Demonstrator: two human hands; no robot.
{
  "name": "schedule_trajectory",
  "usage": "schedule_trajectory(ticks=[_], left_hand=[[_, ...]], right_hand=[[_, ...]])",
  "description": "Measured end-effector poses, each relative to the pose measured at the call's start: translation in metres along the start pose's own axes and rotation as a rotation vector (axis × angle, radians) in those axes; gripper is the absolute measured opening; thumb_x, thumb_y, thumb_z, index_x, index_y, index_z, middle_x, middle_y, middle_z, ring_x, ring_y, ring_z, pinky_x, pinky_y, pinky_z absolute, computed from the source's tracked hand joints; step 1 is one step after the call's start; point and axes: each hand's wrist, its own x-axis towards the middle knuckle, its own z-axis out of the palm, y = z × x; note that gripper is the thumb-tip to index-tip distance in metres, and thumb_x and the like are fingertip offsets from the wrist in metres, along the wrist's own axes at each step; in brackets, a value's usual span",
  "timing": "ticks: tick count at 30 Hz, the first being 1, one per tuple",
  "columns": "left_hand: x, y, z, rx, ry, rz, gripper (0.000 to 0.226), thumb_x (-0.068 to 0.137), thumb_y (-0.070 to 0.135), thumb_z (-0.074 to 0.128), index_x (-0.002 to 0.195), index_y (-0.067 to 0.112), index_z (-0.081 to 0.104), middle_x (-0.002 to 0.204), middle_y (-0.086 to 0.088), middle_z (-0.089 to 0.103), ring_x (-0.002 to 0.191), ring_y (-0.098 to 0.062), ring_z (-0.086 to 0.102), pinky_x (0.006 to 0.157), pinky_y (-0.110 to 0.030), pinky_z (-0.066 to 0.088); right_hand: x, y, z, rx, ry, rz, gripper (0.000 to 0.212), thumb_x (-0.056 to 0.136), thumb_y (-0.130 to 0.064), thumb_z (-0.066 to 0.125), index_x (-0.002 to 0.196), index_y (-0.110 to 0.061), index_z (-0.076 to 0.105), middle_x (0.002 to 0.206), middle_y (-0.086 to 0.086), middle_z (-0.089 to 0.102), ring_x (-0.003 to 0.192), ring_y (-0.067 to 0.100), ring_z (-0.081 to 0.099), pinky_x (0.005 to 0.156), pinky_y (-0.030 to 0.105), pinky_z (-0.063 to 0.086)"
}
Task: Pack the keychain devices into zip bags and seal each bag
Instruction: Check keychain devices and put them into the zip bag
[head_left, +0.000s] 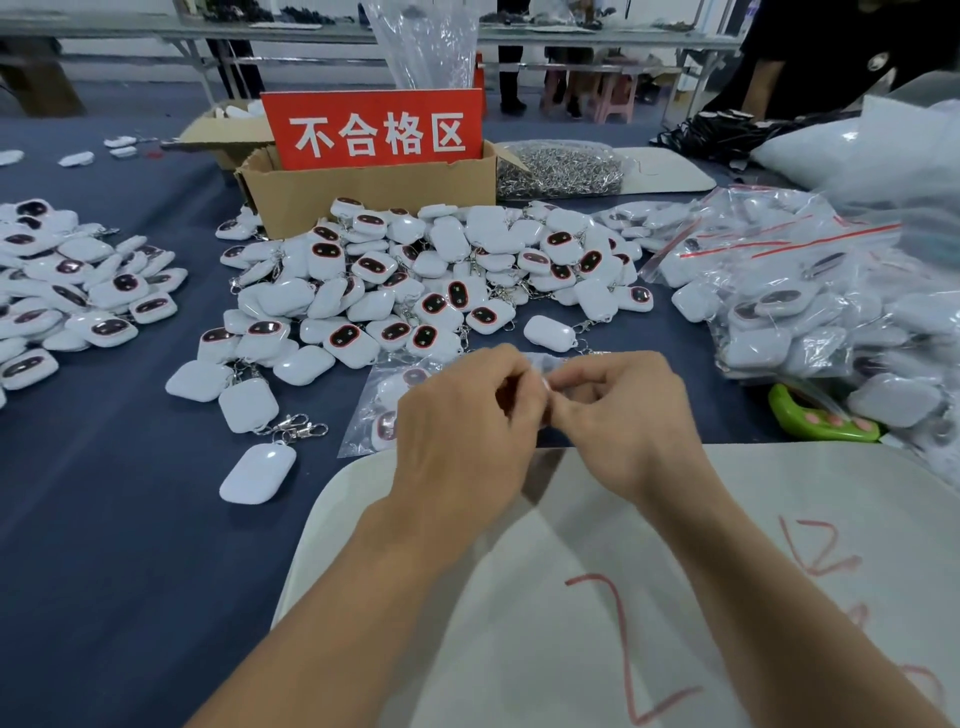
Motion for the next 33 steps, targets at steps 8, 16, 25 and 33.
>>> schedule_trajectory(ticks=[8,16,25,33], left_hand=[[0.017,-0.019,-0.018,-0.309,0.323,-0.223,0.023,0.094,0.028,0.055,0.076,0.022,0.07,0.064,0.011,0.063,0.064,-0.013,0.056,0.064,-0.037,0.046],[0.038,-0.056,-0.045,-0.435,0.567,-0.704,0.03,0.083,0.03,0.053,0.062,0.042,0.071,0.055,0.014,0.055,0.071,-0.016,0.053,0.068,-0.034,0.042],[0.032,-0.047,-0.035,-0.345,0.383,-0.58,0.022,0.084,0.036,0.053,0.076,0.04,0.073,0.058,0.017,0.062,0.059,-0.011,0.055,0.064,-0.039,0.055],[0.023,-0.031,-0.023,-0.302,0.246,-0.399,0.015,0.088,0.036,0.059,0.081,0.038,0.072,0.059,0.014,0.062,0.056,-0.008,0.053,0.063,-0.033,0.045]], right_hand=[[0.005,0.002,0.001,-0.174,-0.044,0.021,0.017,0.091,-0.031,0.066,0.079,-0.026,0.077,0.067,-0.006,0.072,0.061,0.007,0.057,0.059,0.022,0.049],[0.025,0.02,-0.005,-0.122,0.32,0.009,0.029,0.095,-0.02,0.063,0.118,-0.032,0.074,0.114,-0.008,0.073,0.099,0.01,0.065,0.092,0.022,0.043],[0.067,0.032,0.01,-0.349,-0.061,-0.168,0.045,0.097,-0.008,0.055,0.134,-0.031,0.065,0.135,-0.003,0.063,0.12,0.016,0.054,0.087,0.016,0.033],[0.04,0.033,-0.009,0.123,0.319,-0.045,0.021,0.097,-0.015,0.058,0.087,-0.032,0.065,0.057,-0.012,0.06,0.053,0.012,0.044,0.059,0.031,0.039]])
